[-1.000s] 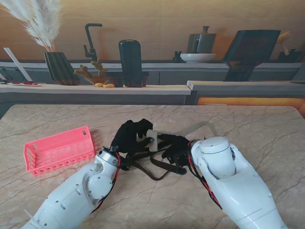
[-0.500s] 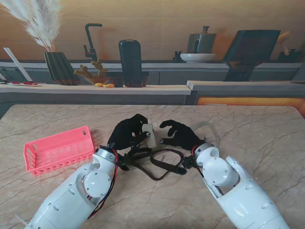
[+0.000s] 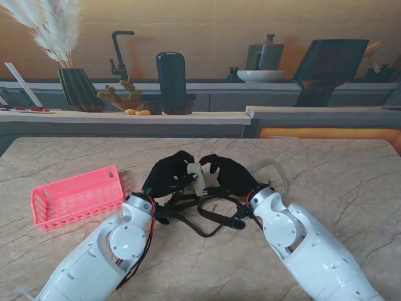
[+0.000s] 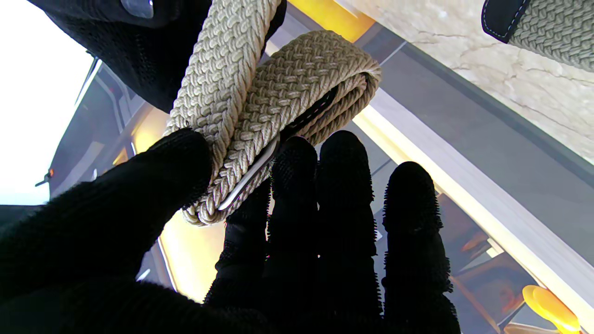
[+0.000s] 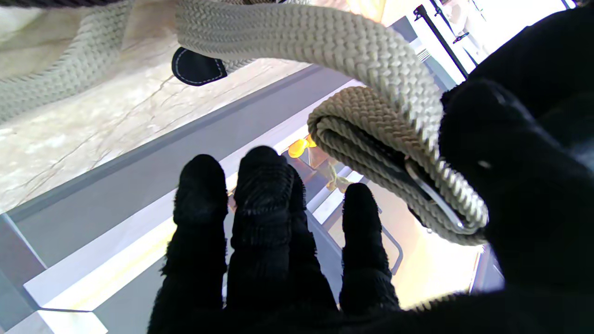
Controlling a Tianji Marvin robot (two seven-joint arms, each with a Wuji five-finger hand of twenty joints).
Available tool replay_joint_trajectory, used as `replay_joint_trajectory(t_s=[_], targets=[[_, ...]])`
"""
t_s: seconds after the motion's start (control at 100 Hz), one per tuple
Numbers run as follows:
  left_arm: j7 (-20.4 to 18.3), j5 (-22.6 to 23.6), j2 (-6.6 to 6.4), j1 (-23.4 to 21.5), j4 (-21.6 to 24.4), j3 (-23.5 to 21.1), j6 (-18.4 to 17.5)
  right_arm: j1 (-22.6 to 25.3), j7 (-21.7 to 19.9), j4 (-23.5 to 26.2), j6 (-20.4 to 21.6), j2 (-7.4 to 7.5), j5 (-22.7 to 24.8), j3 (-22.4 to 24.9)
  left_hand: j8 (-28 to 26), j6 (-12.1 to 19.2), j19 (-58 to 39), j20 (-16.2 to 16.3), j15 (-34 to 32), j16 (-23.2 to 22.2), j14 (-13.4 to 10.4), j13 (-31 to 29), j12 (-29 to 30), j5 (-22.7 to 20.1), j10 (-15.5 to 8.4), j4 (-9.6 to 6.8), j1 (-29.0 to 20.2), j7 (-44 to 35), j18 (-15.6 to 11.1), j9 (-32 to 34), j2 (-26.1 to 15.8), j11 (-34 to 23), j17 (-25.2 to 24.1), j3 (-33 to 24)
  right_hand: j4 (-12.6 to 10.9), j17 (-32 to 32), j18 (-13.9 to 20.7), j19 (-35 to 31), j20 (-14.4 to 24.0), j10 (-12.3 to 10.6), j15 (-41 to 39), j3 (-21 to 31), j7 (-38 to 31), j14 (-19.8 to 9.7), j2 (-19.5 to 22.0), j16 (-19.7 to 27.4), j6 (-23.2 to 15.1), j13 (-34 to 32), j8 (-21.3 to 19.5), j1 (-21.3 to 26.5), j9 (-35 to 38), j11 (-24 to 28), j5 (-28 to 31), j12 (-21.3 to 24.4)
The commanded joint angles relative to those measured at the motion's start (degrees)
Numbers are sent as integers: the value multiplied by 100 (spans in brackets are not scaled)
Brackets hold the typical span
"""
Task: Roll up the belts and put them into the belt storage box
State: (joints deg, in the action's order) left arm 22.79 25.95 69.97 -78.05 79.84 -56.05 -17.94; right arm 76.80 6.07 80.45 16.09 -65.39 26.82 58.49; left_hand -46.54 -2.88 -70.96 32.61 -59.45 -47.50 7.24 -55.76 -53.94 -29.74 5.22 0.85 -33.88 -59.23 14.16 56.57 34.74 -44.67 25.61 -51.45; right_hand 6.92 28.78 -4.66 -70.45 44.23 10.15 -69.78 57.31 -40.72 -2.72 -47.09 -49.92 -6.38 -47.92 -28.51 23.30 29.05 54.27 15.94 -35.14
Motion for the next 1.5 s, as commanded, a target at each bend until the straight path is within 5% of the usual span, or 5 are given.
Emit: replay_joint_trajectory(t_s=[0.0, 0.39, 0.6, 0.87, 1.49], targets=[[-17, -45, 39, -22, 40, 16, 29, -63, -4, -6, 33, -72, -102, -57, -266, 374, -256, 97, -65, -23, -38, -152, -55, -403, 33, -660, -236, -504, -29, 149, -219, -126, 20, -678, 186, 80, 232, 31, 36, -119, -15, -137, -87, -174, 144, -64, 73, -17, 65, -106, -30, 165, 46, 26], [23, -171, 81, -21, 46, 58, 60, -377, 16, -350, 26, -165, -396, -348, -279, 376, -251, 85, -23, 25, -48, -142, -33, -379, -1, -620, -253, -450, -45, 134, -253, -81, 19, -625, 122, 546, 180, -217, 43, -456, -157, -413, -723, -91, 849, -24, -541, -719, -94, 333, 1234, 253, 1794, 153], [50, -205, 99, 5, 15, 86, 79, -414, -61, -431, 152, -160, -481, -380, -303, 380, -245, 80, -3, 41, -56, -133, -38, -366, 7, -614, -265, -439, -61, 125, -265, -79, 20, -609, 882, 760, 151, -320, -4, -600, -174, -564, -1479, -34, 680, -45, -874, -1060, 889, 660, 1937, 184, 2236, 277], [149, -233, 126, -23, 23, 53, 104, -279, -580, -258, 11, -82, -926, -231, -327, 395, -219, 63, 29, 65, -48, -107, -28, -307, -15, -578, -306, -417, -82, 83, -313, -47, 8, -540, 96, 521, 86, -150, 51, -321, -83, -374, -597, 17, 712, -124, -243, -817, 256, 404, 1655, 182, 1769, 157], [104, -936, 248, -124, 140, 97, 247, -32, -1259, 220, -444, 20, -1640, 167, -597, 899, -451, -26, 138, 777, 13, -525, 771, -3, 76, -147, -716, -345, -374, 481, -506, -83, 377, -249, 78, 557, -149, -27, 179, -532, 156, -292, -468, 371, 1152, -25, -762, -1522, -75, 469, 2844, -147, 1313, 457]])
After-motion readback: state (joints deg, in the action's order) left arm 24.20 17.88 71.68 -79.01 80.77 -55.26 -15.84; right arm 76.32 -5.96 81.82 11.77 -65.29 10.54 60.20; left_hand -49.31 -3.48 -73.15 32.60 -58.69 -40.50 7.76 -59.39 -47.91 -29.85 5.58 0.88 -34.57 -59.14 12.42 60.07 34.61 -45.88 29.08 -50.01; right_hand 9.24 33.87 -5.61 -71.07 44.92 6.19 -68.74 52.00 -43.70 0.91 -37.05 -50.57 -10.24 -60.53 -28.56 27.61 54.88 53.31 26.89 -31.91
